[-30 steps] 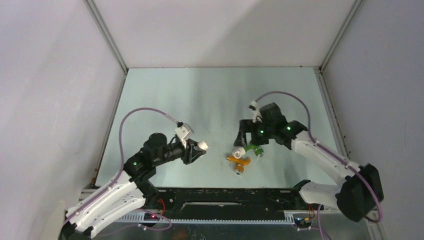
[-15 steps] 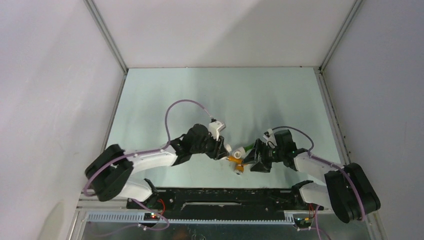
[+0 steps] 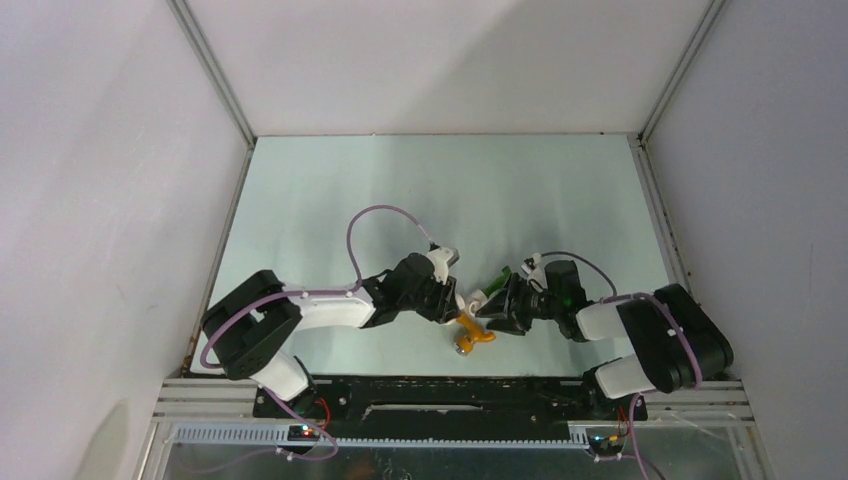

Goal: Install the water faucets
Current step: Pick up the water faucet from the center of the board.

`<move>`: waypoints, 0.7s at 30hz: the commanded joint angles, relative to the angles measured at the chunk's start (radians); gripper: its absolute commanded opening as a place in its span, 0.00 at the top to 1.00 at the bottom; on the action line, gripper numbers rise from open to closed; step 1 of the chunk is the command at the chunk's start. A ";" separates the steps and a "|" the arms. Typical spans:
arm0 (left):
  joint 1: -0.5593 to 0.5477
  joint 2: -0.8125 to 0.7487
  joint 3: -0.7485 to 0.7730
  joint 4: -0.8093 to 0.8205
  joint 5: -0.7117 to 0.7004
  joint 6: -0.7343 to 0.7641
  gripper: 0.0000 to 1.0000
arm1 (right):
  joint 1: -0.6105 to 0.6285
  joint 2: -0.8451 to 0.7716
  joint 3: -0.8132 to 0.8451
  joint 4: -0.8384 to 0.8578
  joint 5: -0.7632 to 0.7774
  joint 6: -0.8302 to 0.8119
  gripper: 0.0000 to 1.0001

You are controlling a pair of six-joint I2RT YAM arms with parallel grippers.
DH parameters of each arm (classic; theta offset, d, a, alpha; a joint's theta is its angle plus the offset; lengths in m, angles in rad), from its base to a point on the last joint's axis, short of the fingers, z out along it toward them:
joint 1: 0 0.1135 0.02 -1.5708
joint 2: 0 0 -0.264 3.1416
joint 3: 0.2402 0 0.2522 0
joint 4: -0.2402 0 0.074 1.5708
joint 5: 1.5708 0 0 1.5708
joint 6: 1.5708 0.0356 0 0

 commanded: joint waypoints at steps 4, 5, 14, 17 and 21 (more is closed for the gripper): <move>-0.010 0.035 0.029 0.002 -0.055 -0.071 1.00 | 0.074 0.141 -0.115 0.461 0.060 0.154 0.38; -0.010 0.034 0.027 0.004 -0.054 -0.073 1.00 | 0.078 0.141 -0.133 0.491 0.070 0.172 0.37; -0.011 0.020 0.019 -0.055 -0.104 -0.107 1.00 | 0.195 -0.229 -0.244 0.241 0.318 0.217 0.29; -0.010 0.029 0.020 -0.056 -0.103 -0.114 1.00 | 0.266 -0.354 -0.228 0.112 0.455 0.204 0.28; -0.010 0.035 0.021 -0.054 -0.094 -0.118 1.00 | 0.289 -0.427 -0.193 -0.016 0.529 0.203 0.30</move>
